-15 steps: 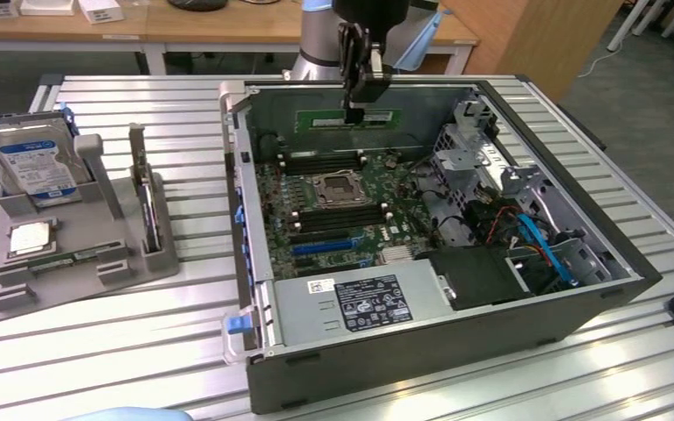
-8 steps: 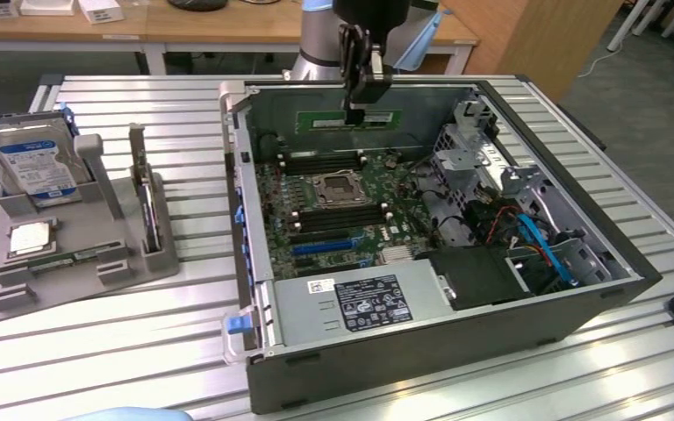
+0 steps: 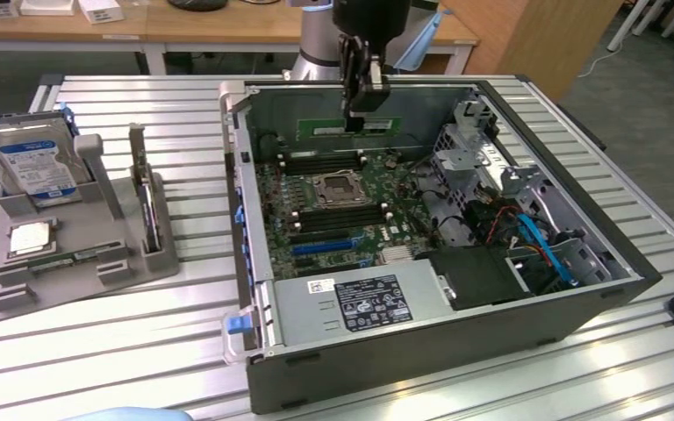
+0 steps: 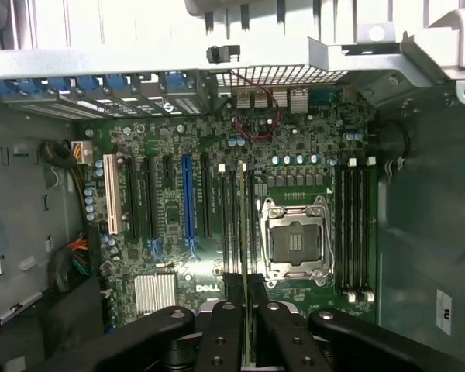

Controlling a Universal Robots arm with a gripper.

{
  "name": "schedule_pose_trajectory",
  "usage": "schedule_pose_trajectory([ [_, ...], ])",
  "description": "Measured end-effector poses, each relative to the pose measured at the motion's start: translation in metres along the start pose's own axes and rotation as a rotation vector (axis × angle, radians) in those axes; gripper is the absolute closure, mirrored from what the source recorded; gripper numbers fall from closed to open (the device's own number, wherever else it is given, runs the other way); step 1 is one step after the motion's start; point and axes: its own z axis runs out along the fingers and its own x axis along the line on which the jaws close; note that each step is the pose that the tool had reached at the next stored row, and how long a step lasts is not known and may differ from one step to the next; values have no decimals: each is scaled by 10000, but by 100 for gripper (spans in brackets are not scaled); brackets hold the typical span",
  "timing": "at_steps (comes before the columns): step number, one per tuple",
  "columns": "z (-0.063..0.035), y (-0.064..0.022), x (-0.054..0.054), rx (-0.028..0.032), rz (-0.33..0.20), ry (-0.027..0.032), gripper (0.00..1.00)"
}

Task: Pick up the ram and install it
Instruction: 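Pick up the ram and move it above insertion slot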

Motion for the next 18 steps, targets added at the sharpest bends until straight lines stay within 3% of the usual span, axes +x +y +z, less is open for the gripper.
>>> schedule_pose_trajectory([
  [10, 160, -9, -5, 107, 2, 83, 87],
  [18, 270, -9, -8, 227, 1, 156, 87],
])
